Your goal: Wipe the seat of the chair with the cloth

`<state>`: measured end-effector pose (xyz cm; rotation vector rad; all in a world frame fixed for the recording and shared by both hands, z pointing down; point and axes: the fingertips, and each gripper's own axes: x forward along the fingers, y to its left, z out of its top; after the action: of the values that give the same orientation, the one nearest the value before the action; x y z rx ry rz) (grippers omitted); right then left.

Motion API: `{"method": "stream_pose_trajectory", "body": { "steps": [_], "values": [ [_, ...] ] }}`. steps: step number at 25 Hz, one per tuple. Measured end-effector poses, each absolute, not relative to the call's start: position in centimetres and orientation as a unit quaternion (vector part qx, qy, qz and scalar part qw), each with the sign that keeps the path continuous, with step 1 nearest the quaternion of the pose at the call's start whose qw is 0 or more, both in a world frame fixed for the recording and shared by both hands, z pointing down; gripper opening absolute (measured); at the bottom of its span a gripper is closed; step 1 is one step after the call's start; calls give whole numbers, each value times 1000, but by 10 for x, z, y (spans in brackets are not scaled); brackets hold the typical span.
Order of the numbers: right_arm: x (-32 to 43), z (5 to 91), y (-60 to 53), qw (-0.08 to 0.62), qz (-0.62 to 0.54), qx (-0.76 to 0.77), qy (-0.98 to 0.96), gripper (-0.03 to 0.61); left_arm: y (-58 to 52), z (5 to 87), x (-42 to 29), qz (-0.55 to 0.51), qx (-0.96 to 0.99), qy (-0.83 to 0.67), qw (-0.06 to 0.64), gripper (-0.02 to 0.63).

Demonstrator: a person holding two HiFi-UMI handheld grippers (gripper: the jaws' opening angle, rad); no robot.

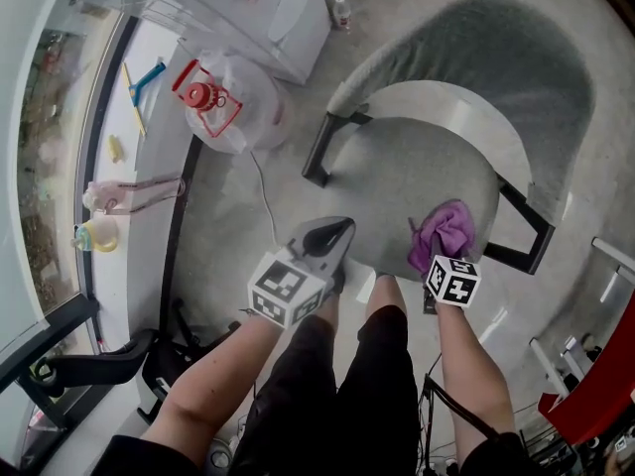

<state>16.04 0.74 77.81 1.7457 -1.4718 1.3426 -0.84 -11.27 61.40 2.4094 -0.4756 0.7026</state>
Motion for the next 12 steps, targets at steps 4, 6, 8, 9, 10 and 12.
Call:
{"method": "stream_pose_trajectory", "body": {
  "steps": [4, 6, 8, 9, 10, 12],
  "values": [
    [132, 776, -16, 251, 488, 613, -569, 25, -119, 611, -18, 255, 902, -193, 289, 3],
    [122, 776, -26, 251, 488, 605, -577, 25, -122, 611, -24, 253, 900, -200, 291, 3],
    [111, 775, -35, 252, 486, 597, -586, 25, -124, 612, -32, 252, 899, -208, 293, 3],
    [106, 776, -39, 252, 485, 592, -592, 25, -126, 613, -36, 251, 898, -212, 294, 3],
    [100, 776, -43, 254, 484, 585, -599, 25, -127, 614, -40, 250, 897, -216, 295, 3],
    [87, 776, -51, 262, 478, 568, -617, 25, -128, 616, -47, 247, 895, -224, 297, 3]
  ]
}}
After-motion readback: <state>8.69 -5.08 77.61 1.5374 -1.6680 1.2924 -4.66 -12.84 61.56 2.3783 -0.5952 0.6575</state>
